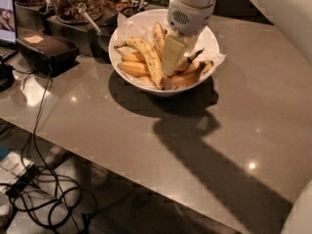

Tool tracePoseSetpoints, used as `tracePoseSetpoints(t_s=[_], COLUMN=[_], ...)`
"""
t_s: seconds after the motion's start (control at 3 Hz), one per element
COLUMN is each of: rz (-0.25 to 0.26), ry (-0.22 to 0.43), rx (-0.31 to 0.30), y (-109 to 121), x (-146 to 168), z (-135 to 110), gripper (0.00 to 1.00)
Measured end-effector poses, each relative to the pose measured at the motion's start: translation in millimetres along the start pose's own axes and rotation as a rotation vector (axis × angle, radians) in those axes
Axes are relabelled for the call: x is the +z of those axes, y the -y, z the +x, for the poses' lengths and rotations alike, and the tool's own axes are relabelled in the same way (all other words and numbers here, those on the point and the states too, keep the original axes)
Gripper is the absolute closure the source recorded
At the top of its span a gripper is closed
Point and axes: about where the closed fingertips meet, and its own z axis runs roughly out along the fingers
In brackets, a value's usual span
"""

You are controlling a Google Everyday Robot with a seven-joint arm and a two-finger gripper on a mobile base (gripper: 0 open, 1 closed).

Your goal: Pick banana from white bowl

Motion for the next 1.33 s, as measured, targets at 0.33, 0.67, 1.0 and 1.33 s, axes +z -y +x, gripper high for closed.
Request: tracePoseSetpoints(t_s=[0.33, 0.67, 1.0, 1.33], rz=[-0.005, 0.005, 0.024, 0.037], ry=[-0.01, -0.017, -0.025, 0.0], rx=[0.007, 0.01, 0.021, 0.012], y=[1.6, 3.0, 3.7, 3.2], x=[6.3, 12.2, 15.4, 11.7], z=[-0.4, -0.1, 1.6, 4.9], gripper=[0.41, 0.6, 0.84, 1.0])
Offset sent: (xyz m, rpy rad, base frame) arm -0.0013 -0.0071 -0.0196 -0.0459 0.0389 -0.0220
